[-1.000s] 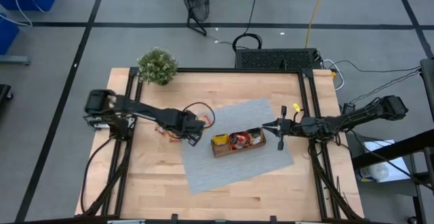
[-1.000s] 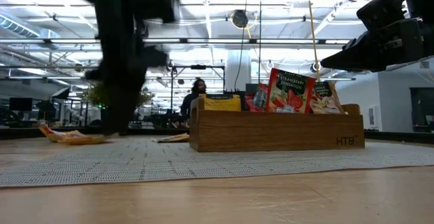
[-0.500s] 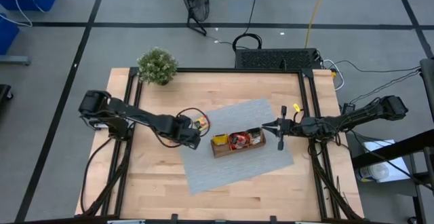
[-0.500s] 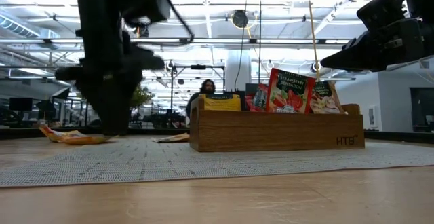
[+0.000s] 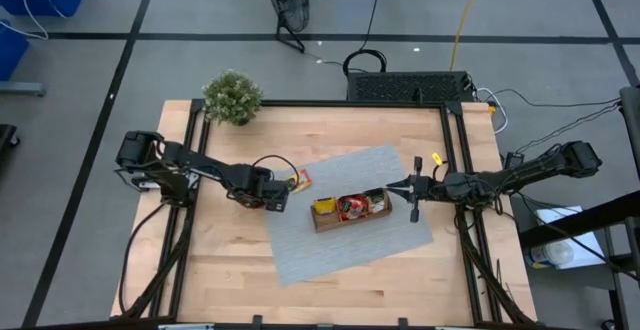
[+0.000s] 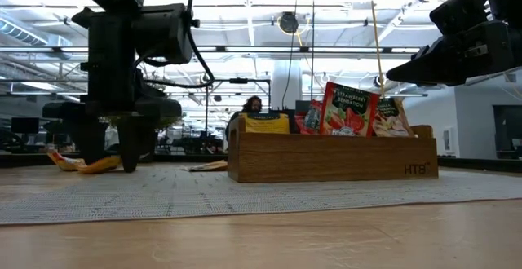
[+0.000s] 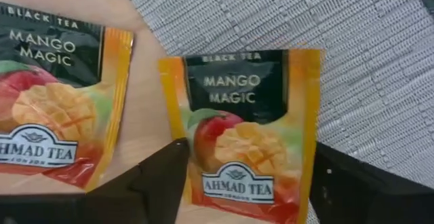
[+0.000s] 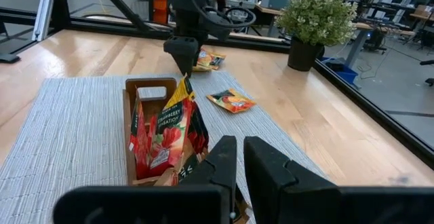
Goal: Pick & Place Tea
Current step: Put the yellow tea bag into the left section of the wooden organizer
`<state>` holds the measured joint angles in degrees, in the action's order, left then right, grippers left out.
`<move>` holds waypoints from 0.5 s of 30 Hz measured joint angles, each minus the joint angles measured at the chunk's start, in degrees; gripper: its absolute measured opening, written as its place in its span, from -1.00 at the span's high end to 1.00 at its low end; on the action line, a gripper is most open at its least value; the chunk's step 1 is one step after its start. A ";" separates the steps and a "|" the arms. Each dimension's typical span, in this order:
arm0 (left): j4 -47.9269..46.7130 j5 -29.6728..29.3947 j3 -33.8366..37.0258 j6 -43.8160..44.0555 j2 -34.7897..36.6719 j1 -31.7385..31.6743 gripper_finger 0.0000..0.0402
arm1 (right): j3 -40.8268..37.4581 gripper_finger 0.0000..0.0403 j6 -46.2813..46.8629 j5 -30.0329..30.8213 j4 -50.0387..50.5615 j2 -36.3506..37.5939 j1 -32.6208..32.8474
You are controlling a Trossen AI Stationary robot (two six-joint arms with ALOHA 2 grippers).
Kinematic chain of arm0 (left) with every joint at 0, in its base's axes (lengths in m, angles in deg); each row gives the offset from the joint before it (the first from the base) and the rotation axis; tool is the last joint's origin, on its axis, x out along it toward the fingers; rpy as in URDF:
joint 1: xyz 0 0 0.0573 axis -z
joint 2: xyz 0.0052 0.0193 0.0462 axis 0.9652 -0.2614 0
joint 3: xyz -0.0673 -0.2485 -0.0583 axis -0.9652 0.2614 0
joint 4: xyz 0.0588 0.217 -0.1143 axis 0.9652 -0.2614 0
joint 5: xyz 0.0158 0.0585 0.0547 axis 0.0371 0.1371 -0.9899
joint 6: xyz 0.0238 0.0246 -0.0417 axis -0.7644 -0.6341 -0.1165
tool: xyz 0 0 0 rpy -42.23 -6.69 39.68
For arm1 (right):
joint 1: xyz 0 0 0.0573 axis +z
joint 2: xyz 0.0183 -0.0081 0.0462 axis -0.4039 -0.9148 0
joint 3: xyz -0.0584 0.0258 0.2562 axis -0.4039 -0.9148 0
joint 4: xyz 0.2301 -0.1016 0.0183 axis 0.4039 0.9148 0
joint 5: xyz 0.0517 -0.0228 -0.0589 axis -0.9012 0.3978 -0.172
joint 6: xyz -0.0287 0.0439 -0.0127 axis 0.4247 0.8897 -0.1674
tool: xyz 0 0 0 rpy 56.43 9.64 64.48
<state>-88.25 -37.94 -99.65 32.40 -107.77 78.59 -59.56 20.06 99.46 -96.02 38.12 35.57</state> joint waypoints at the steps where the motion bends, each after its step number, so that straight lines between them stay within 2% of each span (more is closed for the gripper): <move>1: 0.13 0.20 0.14 -0.27 0.02 -0.02 -0.28 | 0.00 0.91 -0.02 0.00 0.04 0.00 0.00; 7: -0.46 1.08 0.24 -1.30 0.71 0.00 0.12 | 0.00 0.91 -0.07 0.03 0.05 0.00 0.00; 11: -2.86 1.31 -2.00 -5.29 1.88 0.02 0.42 | -0.01 0.91 -0.13 0.06 0.05 0.00 0.00; 15: -2.68 -1.00 -6.37 -9.32 3.76 0.17 0.66 | 0.00 0.91 -0.19 0.09 0.03 0.00 0.00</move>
<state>-90.93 -38.94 -106.02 23.08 -104.01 78.77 -59.56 19.87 99.55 -95.99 38.12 35.57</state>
